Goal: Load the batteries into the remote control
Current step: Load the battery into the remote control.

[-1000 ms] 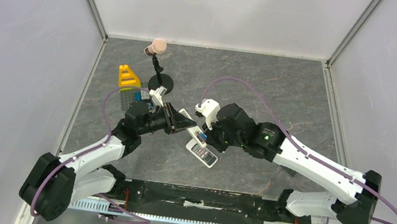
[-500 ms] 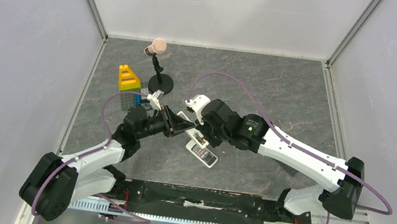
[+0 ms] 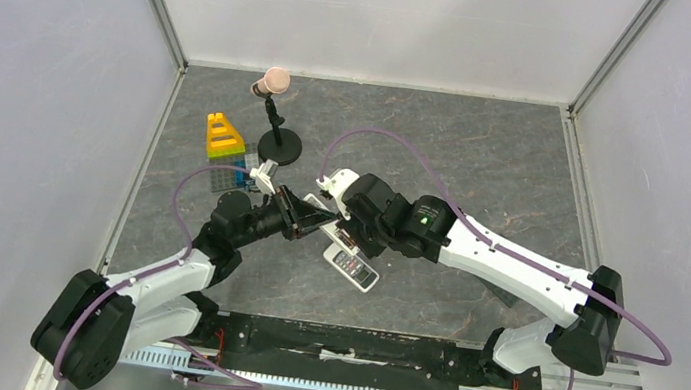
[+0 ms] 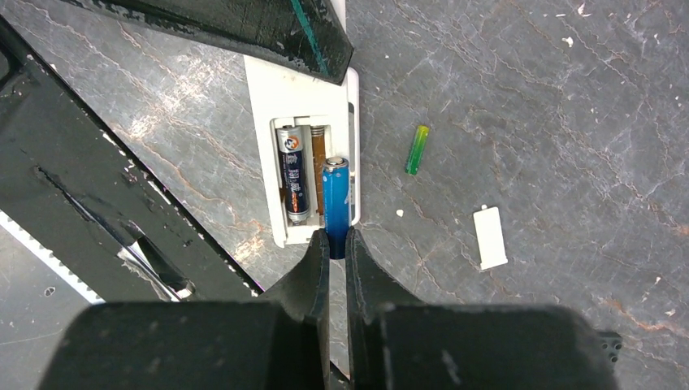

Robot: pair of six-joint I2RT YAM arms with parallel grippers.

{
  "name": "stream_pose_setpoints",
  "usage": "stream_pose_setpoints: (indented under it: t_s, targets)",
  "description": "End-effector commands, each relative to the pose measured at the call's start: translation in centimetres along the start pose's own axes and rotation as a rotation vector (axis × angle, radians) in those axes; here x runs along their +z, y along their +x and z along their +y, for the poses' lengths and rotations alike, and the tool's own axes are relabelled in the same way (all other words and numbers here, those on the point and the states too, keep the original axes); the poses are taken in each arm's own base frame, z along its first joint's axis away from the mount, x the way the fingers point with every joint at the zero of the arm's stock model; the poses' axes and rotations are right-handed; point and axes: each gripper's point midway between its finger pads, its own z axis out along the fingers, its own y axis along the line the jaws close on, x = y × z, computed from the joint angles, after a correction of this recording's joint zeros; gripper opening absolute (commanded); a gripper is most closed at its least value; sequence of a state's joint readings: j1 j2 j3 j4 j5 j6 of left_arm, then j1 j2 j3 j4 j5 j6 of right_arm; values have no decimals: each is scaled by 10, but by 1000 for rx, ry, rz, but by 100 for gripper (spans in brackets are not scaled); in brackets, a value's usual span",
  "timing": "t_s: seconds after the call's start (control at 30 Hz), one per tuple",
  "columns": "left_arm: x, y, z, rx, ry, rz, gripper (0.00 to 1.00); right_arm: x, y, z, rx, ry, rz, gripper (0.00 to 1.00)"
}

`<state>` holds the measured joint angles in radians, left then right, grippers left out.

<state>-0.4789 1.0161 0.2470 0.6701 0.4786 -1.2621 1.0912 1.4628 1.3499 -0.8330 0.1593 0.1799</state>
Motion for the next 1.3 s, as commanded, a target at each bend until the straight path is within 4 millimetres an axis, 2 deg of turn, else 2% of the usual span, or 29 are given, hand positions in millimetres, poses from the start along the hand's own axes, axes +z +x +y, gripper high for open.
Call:
stream_pose_setpoints:
  t_s: [0.0,0.8,1.13,1.27]
  targets:
    - [-1,-9,-22,15,78,-43,2,-2,-9,4,-7,-10,-21,4]
    - [-1,-9,-24,19,79,-42,2,4,-15,4,-18,-5,-38,16]
    - [-1,-10,-23,17,76,-45,2,-5,-24,5,1,-18,-90,22]
    - [-1,-10,-23,16,74,-46,2,-14,-30,6,24,-24,-122,31]
